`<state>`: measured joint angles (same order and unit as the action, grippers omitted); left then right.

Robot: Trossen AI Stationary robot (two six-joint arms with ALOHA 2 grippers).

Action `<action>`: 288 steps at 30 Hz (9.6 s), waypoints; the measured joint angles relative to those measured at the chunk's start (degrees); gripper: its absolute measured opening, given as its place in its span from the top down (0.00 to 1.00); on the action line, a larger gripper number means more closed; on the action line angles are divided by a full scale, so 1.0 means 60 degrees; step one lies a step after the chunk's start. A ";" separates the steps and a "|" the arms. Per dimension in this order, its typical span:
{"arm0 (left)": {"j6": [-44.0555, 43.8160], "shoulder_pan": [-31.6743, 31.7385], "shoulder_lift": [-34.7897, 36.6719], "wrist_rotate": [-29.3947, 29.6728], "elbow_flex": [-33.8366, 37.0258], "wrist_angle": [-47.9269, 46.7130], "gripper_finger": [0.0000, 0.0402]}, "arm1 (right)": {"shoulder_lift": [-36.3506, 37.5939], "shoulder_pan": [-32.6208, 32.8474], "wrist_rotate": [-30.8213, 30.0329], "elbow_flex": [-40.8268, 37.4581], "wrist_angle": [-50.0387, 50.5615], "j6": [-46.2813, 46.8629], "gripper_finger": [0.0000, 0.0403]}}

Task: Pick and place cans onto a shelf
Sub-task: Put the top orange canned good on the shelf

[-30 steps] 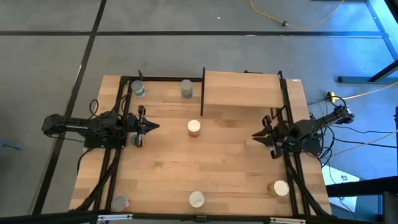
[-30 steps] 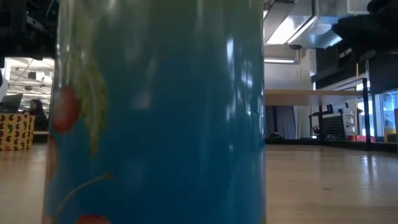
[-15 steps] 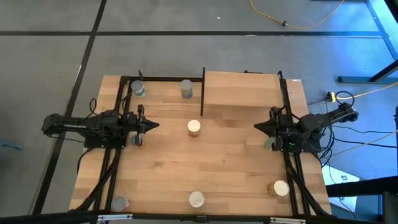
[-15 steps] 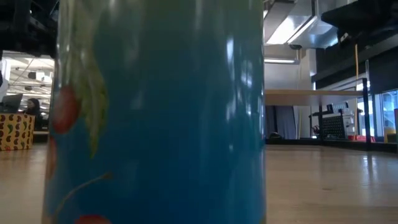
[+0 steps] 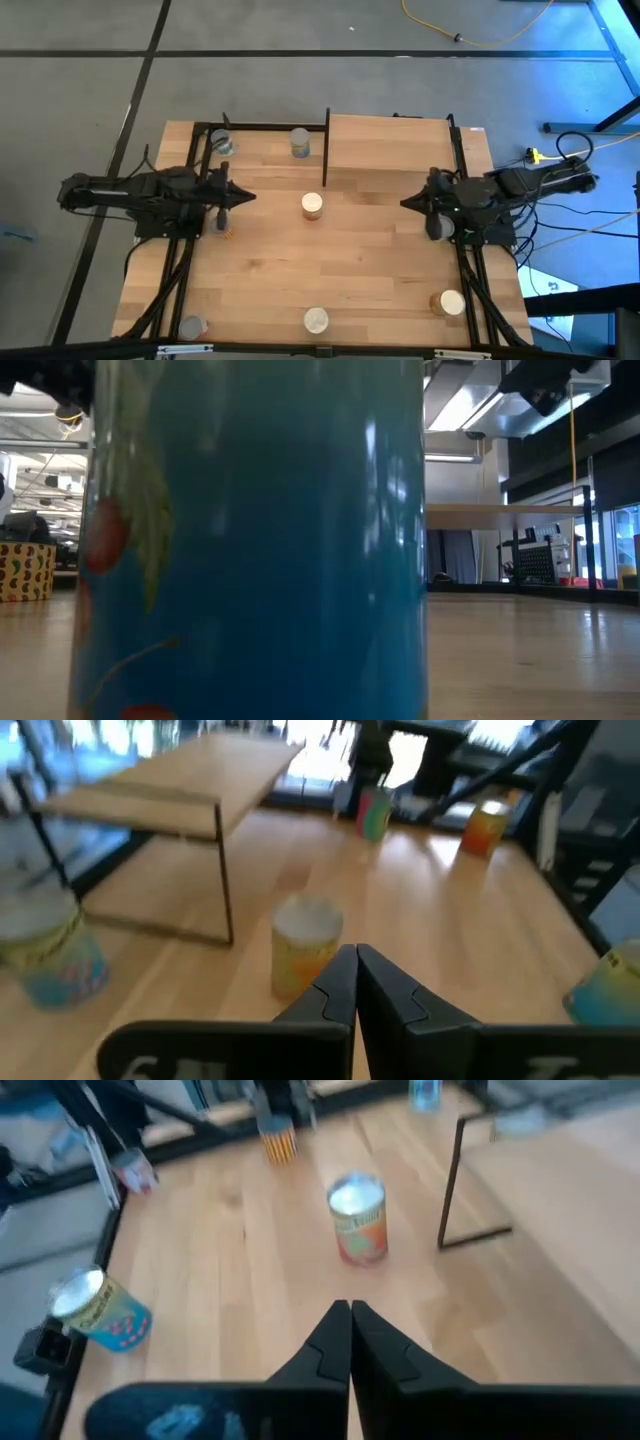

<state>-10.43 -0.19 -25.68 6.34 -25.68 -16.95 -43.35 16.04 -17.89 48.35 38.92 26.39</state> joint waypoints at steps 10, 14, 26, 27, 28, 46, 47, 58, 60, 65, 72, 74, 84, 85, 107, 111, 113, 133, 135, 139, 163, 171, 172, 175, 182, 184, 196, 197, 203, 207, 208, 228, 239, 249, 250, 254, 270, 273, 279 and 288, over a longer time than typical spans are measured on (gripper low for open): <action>-0.0497 -0.0004 -0.1683 -0.0427 -0.1094 -0.0870 1.00 | -0.2995 -0.1432 0.1870 0.2409 0.1144 -0.0367 0.92; -0.0520 -0.0002 -0.1685 -0.0807 -0.1091 -0.0903 1.00 | -0.3924 -0.1726 0.2229 0.3089 0.1146 -0.1355 0.86; -0.0447 0.0000 -0.1655 -0.1011 -0.1091 -0.0899 1.00 | -0.6655 -0.1997 0.2333 0.4347 0.0330 -0.5682 0.77; -0.0444 0.0000 -0.1655 -0.1011 -0.1091 -0.0898 1.00 | -0.6892 -0.2056 0.2496 0.4455 0.0222 -0.5920 0.77; -0.0429 -0.0002 -0.1655 -0.1011 -0.1091 -0.0898 1.00 | -0.7126 -0.2116 0.2638 0.4570 0.0152 -0.6132 0.76; -0.0166 -0.0001 -0.1655 -0.1011 -0.1091 -0.0896 1.00 | -1.0738 -0.2634 0.3334 0.6770 0.0147 -0.9134 0.76; -0.0166 0.0000 -0.1655 -0.1011 -0.1092 -0.0896 1.00 | -1.0811 -0.2634 0.3335 0.6774 0.0138 -0.9205 0.76; -0.0166 0.0000 -0.1655 -0.1011 -0.1091 -0.0896 1.00 | -1.1297 -0.2638 0.2920 0.6748 0.0147 -0.9869 0.76; -0.0166 -0.0003 -0.1655 -0.1011 -0.1091 -0.0895 1.00 | -1.1297 -0.2657 0.2896 0.6748 0.0113 -0.9919 0.76; -0.0166 0.0000 -0.1654 -0.1011 -0.1091 -0.0892 1.00 | -1.1297 -0.2805 0.2820 0.6740 0.0127 -0.9923 0.76; -0.0166 0.0000 -0.1655 -0.1007 -0.1091 -0.0892 1.00 | -1.1297 -0.3110 0.3078 0.6734 0.0129 -0.9948 0.76; -0.0166 0.0000 -0.1655 -0.1007 -0.1091 -0.0892 1.00 | -1.1334 -0.3155 0.3298 0.6734 0.0116 -0.9956 0.76; -0.0167 -0.0002 -0.1650 -0.1007 -0.1091 -0.0885 1.00 | -1.1741 -0.3152 0.3323 0.6763 -0.0187 -1.0021 0.76; -0.0167 -0.0004 -0.1655 -0.1007 -0.1091 -0.0885 1.00 | -1.1781 -0.3152 0.3323 0.6764 -0.0191 -1.0015 0.77; -0.0173 -0.0004 -0.1652 -0.1007 -0.1091 -0.0881 1.00 | -1.1963 -0.3017 0.3315 0.7608 0.0772 -0.9394 1.00; -0.0173 -0.0004 -0.1654 -0.1007 -0.1091 -0.0881 1.00 | -1.1956 -0.3015 0.3323 0.8107 0.1305 -0.9158 1.00; -0.0173 -0.0004 -0.1655 -0.1007 -0.1091 -0.0878 1.00 | -1.1956 -0.2961 0.3322 0.8430 0.1748 -0.9158 1.00; 0.0230 0.0000 -0.1655 -0.0745 -0.1091 -0.0878 1.00 | -1.1905 -0.2660 0.2447 1.3323 0.6419 -0.7399 1.00; 0.0316 0.0000 -0.1655 -0.0643 -0.1091 -0.0876 1.00 | -1.1901 -0.2619 0.1879 1.3674 0.6901 -0.7143 1.00; 0.0341 -0.0002 -0.1653 -0.0645 -0.1091 -0.0878 1.00 | -1.1893 -0.2601 0.1324 1.4444 0.7950 -0.6412 1.00; 0.0324 -0.0004 -0.1655 -0.0650 -0.1091 -0.0885 1.00 | -0.9096 -0.4211 0.0018 1.4373 0.8523 -0.5272 1.00; 0.0165 0.0000 -0.1653 -0.0384 -0.1091 -0.0885 1.00 | -0.7763 -0.5078 -0.0011 1.3969 0.8494 -0.5469 1.00; 0.0080 0.0000 -0.1654 -0.0278 -0.1091 -0.0885 1.00 | -0.7515 -0.5193 -0.0014 1.3693 0.8483 -0.5442 1.00; 0.0009 0.0000 -0.1655 -0.0074 -0.1091 -0.0885 1.00 | -0.6825 -0.5480 -0.0032 1.2574 0.8535 -0.5440 1.00; -0.0192 0.0000 -0.1655 0.0097 -0.1091 -0.0885 1.00 | -0.5414 -0.6174 -0.0182 0.9903 0.8364 -0.5187 1.00; -0.0242 0.0000 -0.1653 0.0111 -0.1091 -0.0885 1.00 | -0.5059 -0.6386 -0.0167 0.9121 0.8028 -0.5190 1.00; -0.0514 0.0000 -0.1653 0.0144 -0.1091 -0.0883 1.00 | -0.3537 -0.8294 0.0462 0.5624 0.6018 -0.5628 1.00; -0.0570 0.0000 -0.1655 0.0156 -0.1091 -0.0881 1.00 | -0.3534 -0.8466 0.0506 0.5431 0.5866 -0.5721 1.00; -0.0789 0.0000 -0.1652 0.0163 -0.1091 -0.0878 1.00 | -0.3582 -0.9515 0.1078 0.4501 0.4447 -0.6446 1.00; -0.0996 0.0000 -0.1655 0.0162 -0.1091 -0.0858 1.00 | -0.3636 -1.0146 0.1243 0.4243 0.4347 -0.6480 1.00; -0.0996 0.0000 -0.1655 0.0162 -0.1091 -0.0852 1.00 | -0.3636 -1.0263 0.1246 0.4235 0.4450 -0.6481 1.00; -0.0996 0.0000 -0.1655 0.0180 -0.1091 -0.0816 1.00 | -0.4050 -1.0969 0.1148 0.4235 0.4299 -0.6979 1.00; -0.1000 0.0000 -0.1655 0.0180 -0.1094 -0.0805 1.00 | -0.4436 -1.0962 0.0711 0.4267 0.4141 -0.7016 1.00; -0.1022 0.0000 -0.1652 0.0180 -0.1091 -0.0804 1.00 | -0.4477 -1.0969 0.1208 0.4522 0.4410 -0.7019 1.00; -0.1022 0.0000 -0.1655 0.0180 -0.1091 -0.0803 1.00 | -0.4484 -1.0969 0.1234 0.4603 0.4409 -0.7019 1.00; -0.1022 0.0000 -0.1655 0.0180 -0.1091 -0.0805 1.00 | -0.4481 -1.0965 0.1301 0.4875 0.4399 -0.7037 1.00; -0.1022 0.0000 -0.1655 0.0181 -0.1091 -0.0801 1.00 | -0.4474 -1.0969 0.2229 0.4890 0.4575 -0.6968 0.96; -0.1018 0.0004 -0.1655 0.0180 -0.1091 -0.0700 1.00 | -0.4474 -1.0965 0.2082 0.4894 0.4696 -0.6965 0.96; -0.1000 0.0002 -0.1652 0.0180 -0.1091 -0.0445 1.00 | -0.4482 -1.0965 0.2060 0.4854 0.4759 -0.6914 0.96; -0.0996 0.0001 -0.1653 0.0180 -0.1091 -0.0448 1.00 | -0.4521 -1.0965 0.2055 0.4847 0.4753 -0.6950 0.96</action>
<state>-16.40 -0.18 -35.60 7.42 -32.23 -19.64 -70.48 -49.76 -5.56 77.43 67.44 -15.31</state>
